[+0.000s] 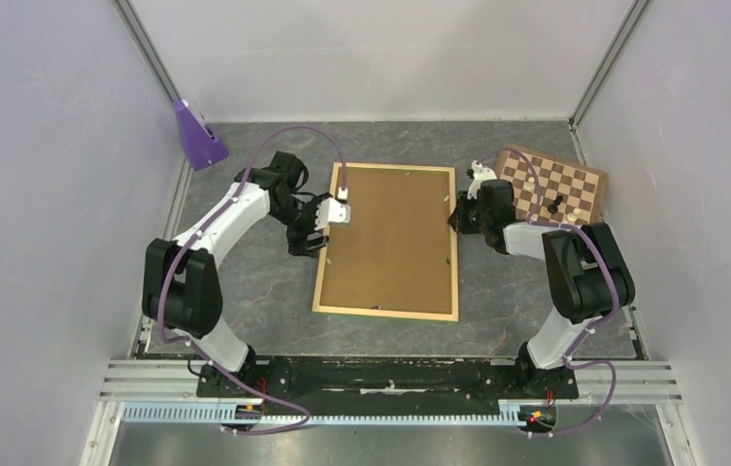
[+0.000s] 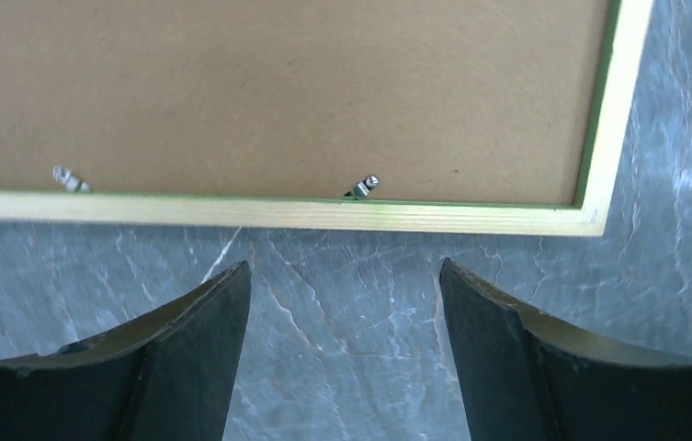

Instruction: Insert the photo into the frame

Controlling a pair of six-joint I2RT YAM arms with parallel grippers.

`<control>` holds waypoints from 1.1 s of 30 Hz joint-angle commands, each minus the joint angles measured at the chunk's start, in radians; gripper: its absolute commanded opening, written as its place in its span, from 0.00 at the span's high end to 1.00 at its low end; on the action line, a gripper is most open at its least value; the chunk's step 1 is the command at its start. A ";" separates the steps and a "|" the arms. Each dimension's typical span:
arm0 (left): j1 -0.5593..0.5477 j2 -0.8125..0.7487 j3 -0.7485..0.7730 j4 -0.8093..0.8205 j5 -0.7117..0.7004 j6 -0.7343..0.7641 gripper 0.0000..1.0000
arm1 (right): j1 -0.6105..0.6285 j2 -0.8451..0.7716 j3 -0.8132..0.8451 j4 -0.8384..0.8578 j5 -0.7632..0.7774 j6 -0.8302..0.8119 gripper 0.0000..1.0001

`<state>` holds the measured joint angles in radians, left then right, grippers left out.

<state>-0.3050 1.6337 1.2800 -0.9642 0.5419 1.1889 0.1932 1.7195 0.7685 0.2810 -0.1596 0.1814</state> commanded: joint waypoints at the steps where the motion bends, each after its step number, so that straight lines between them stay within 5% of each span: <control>1: -0.023 0.008 -0.005 -0.090 0.045 0.437 0.17 | -0.003 0.043 0.008 -0.032 0.007 -0.053 0.87; 12: -0.142 0.071 -0.086 -0.034 -0.122 0.736 0.20 | -0.006 0.058 0.015 -0.035 -0.008 -0.056 0.86; 33: -0.155 0.079 -0.213 0.112 -0.200 0.686 0.31 | -0.012 0.074 0.020 -0.042 -0.027 -0.049 0.86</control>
<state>-0.4568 1.7313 1.0912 -0.8574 0.3412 1.8584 0.1829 1.7496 0.7891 0.3027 -0.1936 0.1715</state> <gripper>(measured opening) 0.701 0.239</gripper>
